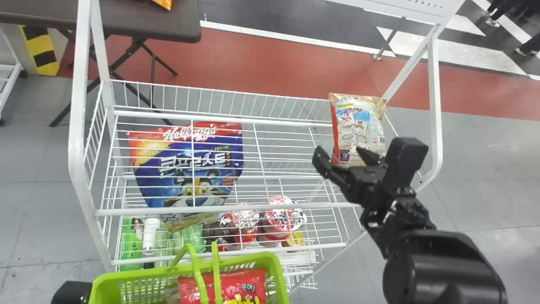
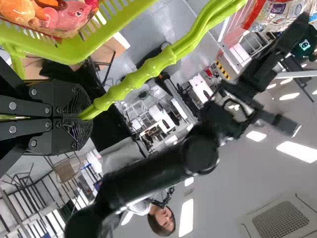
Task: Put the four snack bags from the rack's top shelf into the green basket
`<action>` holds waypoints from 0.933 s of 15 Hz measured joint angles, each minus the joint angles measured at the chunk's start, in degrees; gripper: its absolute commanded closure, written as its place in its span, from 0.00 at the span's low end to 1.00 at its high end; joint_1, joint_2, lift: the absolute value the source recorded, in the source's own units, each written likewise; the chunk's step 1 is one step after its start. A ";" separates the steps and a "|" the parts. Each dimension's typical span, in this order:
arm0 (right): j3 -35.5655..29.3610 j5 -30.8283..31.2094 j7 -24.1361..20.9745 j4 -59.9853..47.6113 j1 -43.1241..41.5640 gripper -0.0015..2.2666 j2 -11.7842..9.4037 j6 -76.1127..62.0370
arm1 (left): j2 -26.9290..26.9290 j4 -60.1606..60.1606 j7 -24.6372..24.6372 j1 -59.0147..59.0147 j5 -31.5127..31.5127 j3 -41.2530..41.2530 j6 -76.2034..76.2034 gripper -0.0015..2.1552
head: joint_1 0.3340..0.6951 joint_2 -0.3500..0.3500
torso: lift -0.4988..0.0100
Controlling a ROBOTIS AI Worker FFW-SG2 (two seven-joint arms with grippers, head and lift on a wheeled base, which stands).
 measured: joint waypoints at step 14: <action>-5.93 10.53 5.40 19.58 -21.38 0.94 -2.79 18.51 | 0.17 0.02 0.04 -1.10 -0.28 -0.35 2.57 0.73 | 1.00 0.00 | 0.98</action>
